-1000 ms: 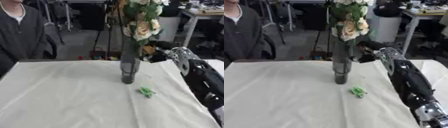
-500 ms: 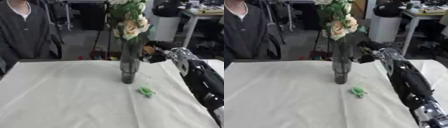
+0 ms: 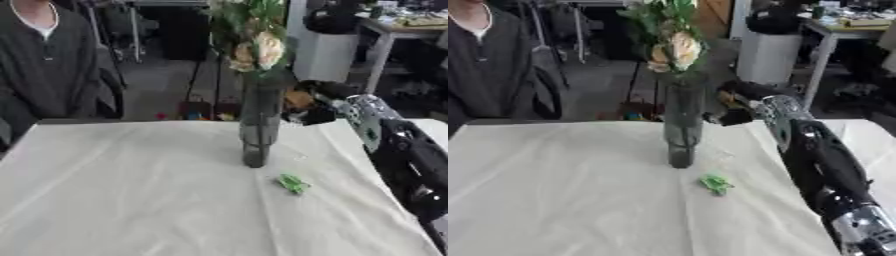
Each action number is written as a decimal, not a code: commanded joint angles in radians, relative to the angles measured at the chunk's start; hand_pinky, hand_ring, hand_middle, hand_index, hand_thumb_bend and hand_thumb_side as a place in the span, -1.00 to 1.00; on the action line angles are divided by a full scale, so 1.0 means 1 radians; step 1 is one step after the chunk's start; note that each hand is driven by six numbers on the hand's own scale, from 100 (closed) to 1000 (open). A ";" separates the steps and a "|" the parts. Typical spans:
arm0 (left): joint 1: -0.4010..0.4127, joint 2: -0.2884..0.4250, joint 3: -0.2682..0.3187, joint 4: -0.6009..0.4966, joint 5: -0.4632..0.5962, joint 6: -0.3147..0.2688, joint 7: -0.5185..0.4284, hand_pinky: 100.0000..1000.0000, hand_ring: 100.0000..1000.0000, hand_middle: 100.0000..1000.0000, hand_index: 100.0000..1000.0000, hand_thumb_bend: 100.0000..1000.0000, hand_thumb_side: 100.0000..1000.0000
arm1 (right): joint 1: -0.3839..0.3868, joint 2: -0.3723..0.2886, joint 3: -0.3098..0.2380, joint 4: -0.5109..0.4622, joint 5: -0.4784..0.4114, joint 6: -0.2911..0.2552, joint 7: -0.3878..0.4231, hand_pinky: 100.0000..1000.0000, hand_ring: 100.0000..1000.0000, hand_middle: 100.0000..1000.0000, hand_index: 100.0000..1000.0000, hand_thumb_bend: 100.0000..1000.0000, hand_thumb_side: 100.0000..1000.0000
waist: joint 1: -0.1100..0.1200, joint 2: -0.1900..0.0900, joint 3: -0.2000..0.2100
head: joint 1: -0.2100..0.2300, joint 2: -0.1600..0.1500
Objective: Arrange flowers into the vase.
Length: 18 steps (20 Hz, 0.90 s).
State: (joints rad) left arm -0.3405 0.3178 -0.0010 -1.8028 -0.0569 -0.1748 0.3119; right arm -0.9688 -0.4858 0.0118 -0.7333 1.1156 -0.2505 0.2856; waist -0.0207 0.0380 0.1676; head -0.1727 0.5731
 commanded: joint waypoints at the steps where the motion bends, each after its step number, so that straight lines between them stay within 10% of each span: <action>1: -0.005 0.021 0.013 -0.009 0.001 -0.002 0.005 0.45 0.22 0.30 0.55 0.12 0.70 | -0.004 -0.067 -0.008 -0.049 -0.031 -0.005 -0.012 1.00 1.00 1.00 1.00 -0.07 0.67 | 0.001 -0.015 -0.008 | 0.013 -0.003; 18: 0.020 0.030 0.036 0.004 -0.008 -0.003 0.035 0.46 0.25 0.35 0.54 0.12 0.70 | 0.316 -0.262 -0.122 -0.457 -0.292 -0.002 -0.198 0.82 0.99 0.92 0.81 -0.18 0.40 | 0.005 -0.002 -0.079 | 0.071 -0.002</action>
State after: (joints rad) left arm -0.3117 0.3191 0.0241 -1.7897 -0.0621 -0.1772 0.3420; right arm -0.6401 -0.7000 -0.0885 -1.1415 0.8498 -0.2596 0.1068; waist -0.0167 0.0450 0.0888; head -0.1060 0.5738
